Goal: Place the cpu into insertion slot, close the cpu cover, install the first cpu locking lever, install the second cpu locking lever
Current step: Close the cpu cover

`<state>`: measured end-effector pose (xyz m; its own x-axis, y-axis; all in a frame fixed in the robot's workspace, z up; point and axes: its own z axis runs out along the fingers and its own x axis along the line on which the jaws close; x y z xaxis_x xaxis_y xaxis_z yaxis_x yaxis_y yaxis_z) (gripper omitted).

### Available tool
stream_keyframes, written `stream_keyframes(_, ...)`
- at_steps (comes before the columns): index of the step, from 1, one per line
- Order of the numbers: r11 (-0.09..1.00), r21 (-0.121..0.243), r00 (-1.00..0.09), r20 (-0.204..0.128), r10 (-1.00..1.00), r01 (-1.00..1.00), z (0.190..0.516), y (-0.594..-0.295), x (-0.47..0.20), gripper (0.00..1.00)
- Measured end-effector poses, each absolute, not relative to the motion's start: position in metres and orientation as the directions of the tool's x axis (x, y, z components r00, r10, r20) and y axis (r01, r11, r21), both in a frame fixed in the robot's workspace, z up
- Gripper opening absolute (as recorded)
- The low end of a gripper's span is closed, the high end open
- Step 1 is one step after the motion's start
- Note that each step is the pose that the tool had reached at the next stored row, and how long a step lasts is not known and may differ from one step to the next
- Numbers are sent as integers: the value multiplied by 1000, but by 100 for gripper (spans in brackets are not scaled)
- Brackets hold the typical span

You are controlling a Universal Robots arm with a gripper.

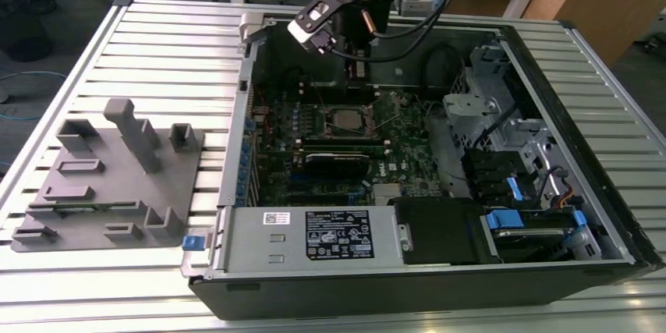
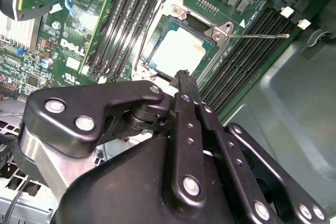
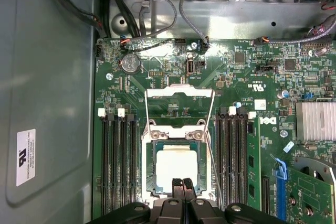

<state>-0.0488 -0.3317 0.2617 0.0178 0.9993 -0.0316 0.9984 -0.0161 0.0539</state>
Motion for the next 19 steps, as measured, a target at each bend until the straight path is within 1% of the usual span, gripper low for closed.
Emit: stream_keyframes(19, -16, 54, 18, -31, 999, 998, 262, -332, -33, 11)
